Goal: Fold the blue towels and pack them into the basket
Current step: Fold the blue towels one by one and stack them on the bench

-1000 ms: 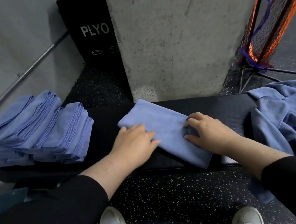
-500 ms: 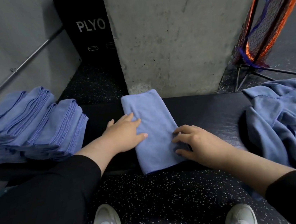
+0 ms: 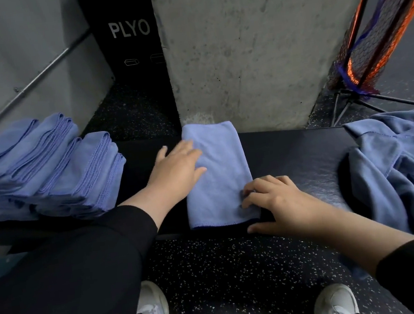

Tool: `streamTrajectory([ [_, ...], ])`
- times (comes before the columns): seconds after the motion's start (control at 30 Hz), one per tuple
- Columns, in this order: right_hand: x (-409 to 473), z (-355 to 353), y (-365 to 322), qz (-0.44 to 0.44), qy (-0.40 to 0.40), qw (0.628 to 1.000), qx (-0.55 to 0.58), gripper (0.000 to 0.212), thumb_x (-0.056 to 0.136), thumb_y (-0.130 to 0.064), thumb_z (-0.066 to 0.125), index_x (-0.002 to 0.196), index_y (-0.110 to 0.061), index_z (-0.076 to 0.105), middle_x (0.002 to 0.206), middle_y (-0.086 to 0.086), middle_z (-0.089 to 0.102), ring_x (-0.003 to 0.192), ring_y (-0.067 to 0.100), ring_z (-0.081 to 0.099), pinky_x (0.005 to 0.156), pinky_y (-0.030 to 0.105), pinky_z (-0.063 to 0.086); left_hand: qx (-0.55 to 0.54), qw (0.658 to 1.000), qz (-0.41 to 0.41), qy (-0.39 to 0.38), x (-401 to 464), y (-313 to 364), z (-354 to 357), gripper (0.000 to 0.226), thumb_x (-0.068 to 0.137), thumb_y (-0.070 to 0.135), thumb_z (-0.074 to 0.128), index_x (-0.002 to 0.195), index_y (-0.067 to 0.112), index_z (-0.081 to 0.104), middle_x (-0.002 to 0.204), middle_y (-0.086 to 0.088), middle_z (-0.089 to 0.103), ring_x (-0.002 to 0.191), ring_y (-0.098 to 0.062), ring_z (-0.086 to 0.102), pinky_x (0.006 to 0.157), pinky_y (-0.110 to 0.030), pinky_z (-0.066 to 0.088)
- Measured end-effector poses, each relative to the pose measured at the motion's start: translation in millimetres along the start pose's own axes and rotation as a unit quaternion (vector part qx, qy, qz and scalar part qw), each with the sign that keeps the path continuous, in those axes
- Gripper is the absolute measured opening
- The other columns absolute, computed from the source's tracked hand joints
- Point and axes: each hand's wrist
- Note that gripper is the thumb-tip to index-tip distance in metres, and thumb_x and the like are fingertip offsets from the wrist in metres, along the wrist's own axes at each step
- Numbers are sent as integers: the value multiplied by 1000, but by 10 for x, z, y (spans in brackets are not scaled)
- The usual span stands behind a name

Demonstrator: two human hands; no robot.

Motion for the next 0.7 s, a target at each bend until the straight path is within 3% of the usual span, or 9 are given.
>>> streamTrajectory([
  [0.07,17,13,15,-4,-1,1000,-2,45,80,-67,59,115,-39,58,127,-20,47,119,7,45,100,37,35,-48,994,97,18,-161,-4,-18,51,98,49,55,143,26,49,155,8,43,145,-6,33,121,-38,15],
  [0.17,53,17,-11,-8,30,999,-25,32,81,-55,61,108,-39,60,120,-21,52,112,9,51,96,41,39,-49,982,183,-22,-465,-10,28,60,93,64,43,142,30,51,154,7,43,143,-10,35,121,-38,19],
  [0.33,132,54,-97,0,62,991,-115,25,79,-41,49,94,-29,64,104,-13,61,97,16,56,85,40,42,-26,975,216,-35,-795,-71,38,70,93,74,31,141,28,55,147,3,44,139,-10,31,121,-37,14],
  [0.5,258,68,-118,87,67,991,-78,38,81,-50,36,85,-23,62,84,-9,60,86,16,55,83,38,42,-15,975,212,-61,-802,-6,-4,80,84,84,33,141,31,50,144,8,42,138,-8,31,120,-37,16],
  [0.57,262,10,-90,77,56,994,-53,41,80,-54,37,90,-24,63,88,-10,62,88,15,56,85,37,42,-8,975,214,-52,-780,22,8,70,86,77,42,140,33,49,140,10,41,136,-8,33,118,-38,20],
  [0.7,181,-67,-26,10,-33,999,-33,46,80,-64,49,118,-39,58,117,-22,50,106,7,44,91,33,35,-6,973,229,-23,-741,0,27,49,95,61,48,137,35,52,133,10,44,127,-9,42,114,-38,26],
])
Point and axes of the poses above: each hand's wrist, its own x-axis towards the middle knuckle, its own z-axis out of the palm, y = z × x
